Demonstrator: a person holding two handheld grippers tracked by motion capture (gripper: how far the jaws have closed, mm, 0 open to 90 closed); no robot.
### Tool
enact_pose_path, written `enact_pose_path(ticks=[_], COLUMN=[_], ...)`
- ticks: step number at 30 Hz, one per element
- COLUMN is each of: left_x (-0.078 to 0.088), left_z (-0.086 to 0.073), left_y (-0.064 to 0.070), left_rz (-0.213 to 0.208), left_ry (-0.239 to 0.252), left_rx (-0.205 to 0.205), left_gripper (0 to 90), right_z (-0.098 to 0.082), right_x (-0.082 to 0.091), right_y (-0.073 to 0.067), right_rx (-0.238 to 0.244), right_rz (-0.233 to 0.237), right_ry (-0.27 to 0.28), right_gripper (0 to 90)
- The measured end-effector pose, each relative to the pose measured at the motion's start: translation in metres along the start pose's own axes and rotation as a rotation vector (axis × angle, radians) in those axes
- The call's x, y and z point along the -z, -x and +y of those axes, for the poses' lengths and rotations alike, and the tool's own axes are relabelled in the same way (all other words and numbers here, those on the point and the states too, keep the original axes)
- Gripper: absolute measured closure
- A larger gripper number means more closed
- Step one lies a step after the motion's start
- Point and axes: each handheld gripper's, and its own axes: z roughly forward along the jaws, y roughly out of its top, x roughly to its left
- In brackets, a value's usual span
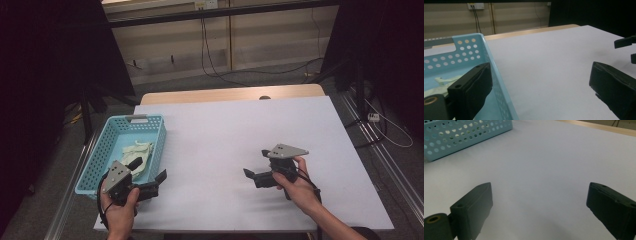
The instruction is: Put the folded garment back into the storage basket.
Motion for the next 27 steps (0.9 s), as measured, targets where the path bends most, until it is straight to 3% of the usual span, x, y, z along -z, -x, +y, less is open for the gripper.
enact_pose_path(ticks=[2, 5, 17, 27], left_x=[-0.002, -0.004, -0.006, -0.009], left_z=[-0.001, -0.002, -0.005, -0.009], left_y=[-0.001, -0.001, 0.000, 0.001], left_rz=[0.013, -0.005, 0.000, -0.003], left_ry=[0.000, -0.019, -0.029, -0.043], left_rx=[0.006, 0.014, -0.004, -0.019], left_gripper=[5.1, 5.1, 5.1, 5.1], right_z=[-0.004, -0.009, -0.029, -0.044], right_x=[0.007, 0.016, 0.052, 0.070], right_y=[0.005, 0.010, 0.019, 0.020], right_rx=[-0.009, -0.026, -0.043, -0.070], right_rz=[-0.018, -0.043, -0.158, -0.193], right_ry=[0.005, 0.012, 0.040, 0.068], right_gripper=[6.5, 6.5, 6.4, 6.3])
